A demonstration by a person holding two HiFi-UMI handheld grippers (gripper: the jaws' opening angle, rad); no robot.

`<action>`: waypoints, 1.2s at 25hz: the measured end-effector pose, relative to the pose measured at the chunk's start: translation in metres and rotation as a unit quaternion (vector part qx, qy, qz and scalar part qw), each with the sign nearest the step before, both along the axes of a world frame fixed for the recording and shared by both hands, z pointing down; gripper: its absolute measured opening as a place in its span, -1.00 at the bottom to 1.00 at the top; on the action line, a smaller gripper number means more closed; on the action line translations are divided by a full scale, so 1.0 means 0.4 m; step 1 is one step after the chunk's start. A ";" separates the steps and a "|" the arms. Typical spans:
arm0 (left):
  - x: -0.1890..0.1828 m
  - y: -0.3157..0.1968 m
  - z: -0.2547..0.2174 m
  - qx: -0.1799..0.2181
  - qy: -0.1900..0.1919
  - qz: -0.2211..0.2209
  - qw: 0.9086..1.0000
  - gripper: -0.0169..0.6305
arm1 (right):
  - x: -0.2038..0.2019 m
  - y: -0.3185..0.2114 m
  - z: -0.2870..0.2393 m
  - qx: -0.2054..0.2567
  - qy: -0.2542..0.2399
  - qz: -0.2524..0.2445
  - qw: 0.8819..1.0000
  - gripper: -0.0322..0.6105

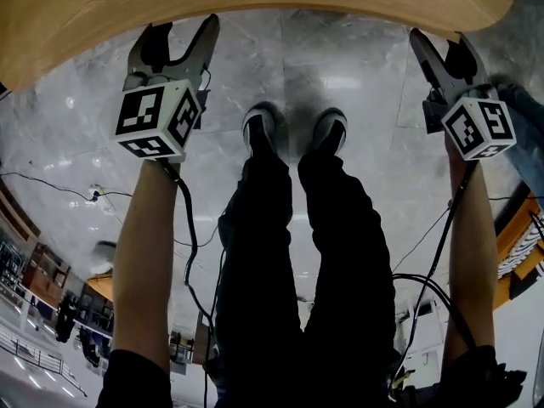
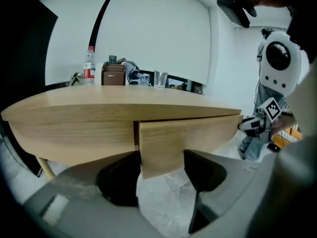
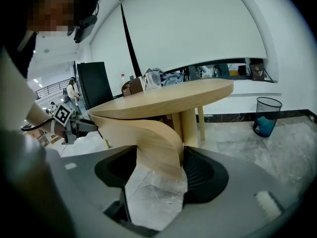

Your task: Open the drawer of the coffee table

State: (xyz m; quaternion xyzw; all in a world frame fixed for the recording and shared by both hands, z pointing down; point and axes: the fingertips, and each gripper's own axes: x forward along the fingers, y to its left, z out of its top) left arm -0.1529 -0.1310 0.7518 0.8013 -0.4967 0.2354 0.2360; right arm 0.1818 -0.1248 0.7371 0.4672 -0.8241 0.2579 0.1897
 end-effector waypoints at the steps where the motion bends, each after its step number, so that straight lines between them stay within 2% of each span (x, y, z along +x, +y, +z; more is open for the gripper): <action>1: -0.002 -0.002 0.001 -0.002 -0.002 -0.006 1.000 -0.06 | 0.000 -0.004 0.003 -0.003 0.000 -0.001 1.000 0.01; 5: 0.004 0.016 0.002 -0.021 -0.005 -0.013 1.000 -0.06 | 0.005 0.013 0.002 -0.008 0.006 0.002 1.000 0.01; 30: 0.002 0.330 0.005 -0.129 -0.022 -0.004 0.991 -0.06 | -0.002 0.315 0.009 -0.078 0.035 -0.013 0.996 0.01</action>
